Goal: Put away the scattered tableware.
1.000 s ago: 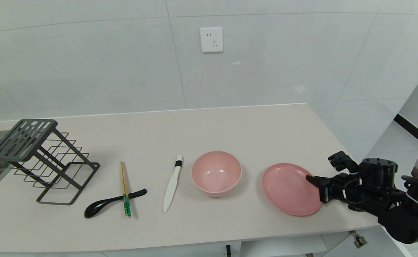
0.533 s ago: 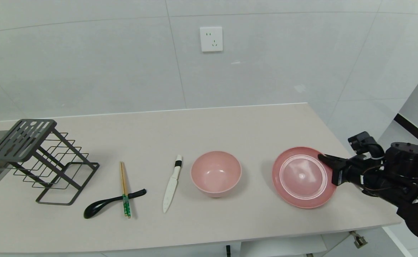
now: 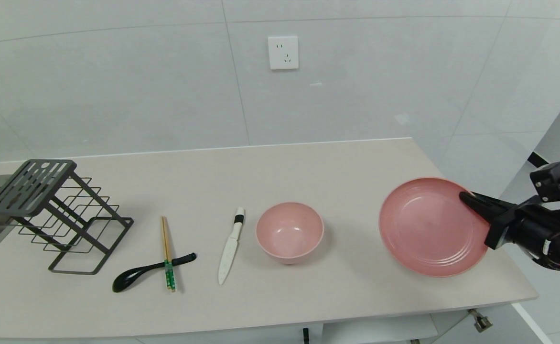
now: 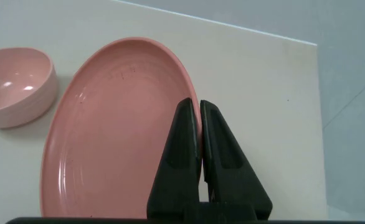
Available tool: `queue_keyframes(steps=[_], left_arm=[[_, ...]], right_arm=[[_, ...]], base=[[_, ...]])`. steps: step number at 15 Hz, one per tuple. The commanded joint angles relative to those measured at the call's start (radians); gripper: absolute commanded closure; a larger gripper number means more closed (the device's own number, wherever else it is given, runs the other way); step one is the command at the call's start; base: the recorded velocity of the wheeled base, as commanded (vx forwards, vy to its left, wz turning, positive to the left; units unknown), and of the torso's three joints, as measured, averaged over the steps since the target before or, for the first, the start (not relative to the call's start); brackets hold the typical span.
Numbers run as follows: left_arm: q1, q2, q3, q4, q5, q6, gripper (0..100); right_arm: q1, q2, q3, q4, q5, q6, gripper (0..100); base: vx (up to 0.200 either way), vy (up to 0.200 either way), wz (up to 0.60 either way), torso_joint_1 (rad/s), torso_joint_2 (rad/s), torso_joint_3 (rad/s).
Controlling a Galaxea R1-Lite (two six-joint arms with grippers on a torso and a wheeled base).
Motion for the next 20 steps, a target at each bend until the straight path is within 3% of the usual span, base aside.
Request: queue_keyframes(steps=[1, 3, 4, 6, 7, 10, 11, 13, 14, 15, 18, 20], left_arm=[[-0.006, 0.308, -0.17, 0.002, -0.098, -0.004, 0], [-0.012, 0.451, -0.214, -0.048, -0.15, -0.004, 0], [-0.015, 0.551, -0.219, -0.082, -0.22, -0.004, 0], [-0.015, 0.661, -0.219, -0.09, -0.306, -0.001, 0], [-0.015, 0.735, -0.224, -0.111, -0.317, 0.004, 0], [-0.015, 0.931, -0.233, -0.346, -0.314, 0.038, 0], [-0.019, 0.962, -0.236, -0.381, -0.315, 0.042, 0], [-0.091, 0.993, -0.23, -0.381, -0.308, 0.09, 0], [-0.147, 1.036, -0.233, -0.369, -0.263, 0.09, 0], [-0.163, 1.089, -0.239, -0.377, -0.231, 0.093, 0], [-0.201, 1.276, -0.3, -0.459, -0.216, 0.091, 0], [-0.216, 1.342, -0.351, -0.478, -0.162, 0.084, 0]], right_arm=[[-0.052, -0.098, 0.071, -0.023, 0.006, 0.0, 100], [-0.081, -0.107, 0.071, -0.025, 0.009, 0.0, 100], [-0.089, -0.109, 0.082, -0.031, 0.009, 0.003, 100], [-0.086, -0.116, 0.084, -0.031, 0.009, 0.0, 100], [-0.086, -0.126, 0.084, -0.031, 0.011, 0.0, 100], [-0.086, -0.176, 0.075, -0.042, 0.016, 0.0, 100], [-0.086, -0.187, 0.073, -0.042, 0.016, 0.0, 100], [-0.084, -0.195, 0.071, -0.042, 0.016, 0.001, 100], [-0.082, -0.19, 0.073, -0.042, 0.016, 0.001, 100], [-0.082, -0.188, 0.075, -0.042, 0.016, 0.001, 100], [-0.082, -0.196, 0.073, -0.042, 0.016, 0.001, 100], [-0.082, -0.195, 0.07, -0.042, 0.016, 0.001, 100]], base=[[0.0, 0.0, 0.0, 0.0, 0.0, 0.0], [0.0, 0.0, 0.0, 0.0, 0.0, 0.0], [0.0, 0.0, 0.0, 0.0, 0.0, 0.0], [0.0, 0.0, 0.0, 0.0, 0.0, 0.0], [0.0, 0.0, 0.0, 0.0, 0.0, 0.0], [0.0, 0.0, 0.0, 0.0, 0.0, 0.0], [0.0, 0.0, 0.0, 0.0, 0.0, 0.0], [0.0, 0.0, 0.0, 0.0, 0.0, 0.0], [0.0, 0.0, 0.0, 0.0, 0.0, 0.0], [0.0, 0.0, 0.0, 0.0, 0.0, 0.0], [0.0, 0.0, 0.0, 0.0, 0.0, 0.0], [0.0, 0.0, 0.0, 0.0, 0.0, 0.0]])
